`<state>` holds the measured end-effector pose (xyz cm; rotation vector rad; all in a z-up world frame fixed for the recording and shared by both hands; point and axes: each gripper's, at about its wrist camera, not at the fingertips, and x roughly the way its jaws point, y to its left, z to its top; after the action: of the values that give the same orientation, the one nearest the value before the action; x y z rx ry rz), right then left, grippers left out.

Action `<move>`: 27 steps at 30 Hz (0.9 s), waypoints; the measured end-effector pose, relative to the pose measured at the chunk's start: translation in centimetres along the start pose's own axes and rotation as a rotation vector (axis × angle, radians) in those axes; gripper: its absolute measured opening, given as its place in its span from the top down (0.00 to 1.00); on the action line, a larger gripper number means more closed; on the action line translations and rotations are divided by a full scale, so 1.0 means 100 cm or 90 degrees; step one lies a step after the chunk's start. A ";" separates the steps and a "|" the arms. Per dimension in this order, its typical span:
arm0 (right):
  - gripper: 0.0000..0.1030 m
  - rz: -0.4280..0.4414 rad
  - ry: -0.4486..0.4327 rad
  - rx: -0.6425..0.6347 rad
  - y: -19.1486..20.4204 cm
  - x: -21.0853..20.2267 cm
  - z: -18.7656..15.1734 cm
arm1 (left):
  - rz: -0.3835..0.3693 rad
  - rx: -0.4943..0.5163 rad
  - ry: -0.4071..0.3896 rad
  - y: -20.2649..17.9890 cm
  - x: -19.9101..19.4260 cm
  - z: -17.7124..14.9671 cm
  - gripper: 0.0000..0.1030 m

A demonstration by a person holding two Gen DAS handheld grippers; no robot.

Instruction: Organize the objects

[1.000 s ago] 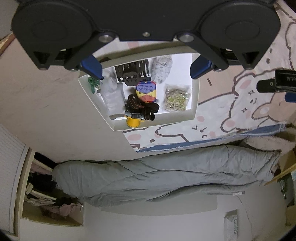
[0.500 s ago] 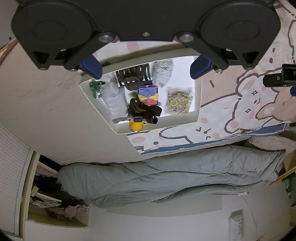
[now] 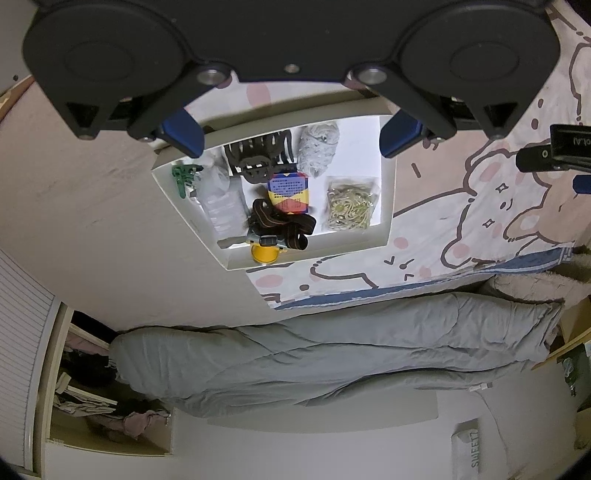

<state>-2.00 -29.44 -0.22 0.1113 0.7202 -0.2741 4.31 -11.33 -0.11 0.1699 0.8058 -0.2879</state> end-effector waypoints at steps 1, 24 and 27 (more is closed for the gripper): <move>0.01 0.000 0.001 0.001 -0.001 0.000 0.000 | 0.000 0.000 0.000 0.000 0.000 0.000 0.00; 0.01 0.000 0.008 -0.007 0.001 0.003 0.000 | -0.004 0.000 -0.006 0.002 -0.003 -0.001 0.00; 0.01 0.001 0.008 -0.007 0.001 0.003 0.000 | -0.004 -0.001 -0.006 0.002 -0.003 0.000 0.00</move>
<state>-1.80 -29.37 -0.42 0.1026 0.7348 -0.2682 4.18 -11.05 0.09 0.1645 0.7974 -0.2931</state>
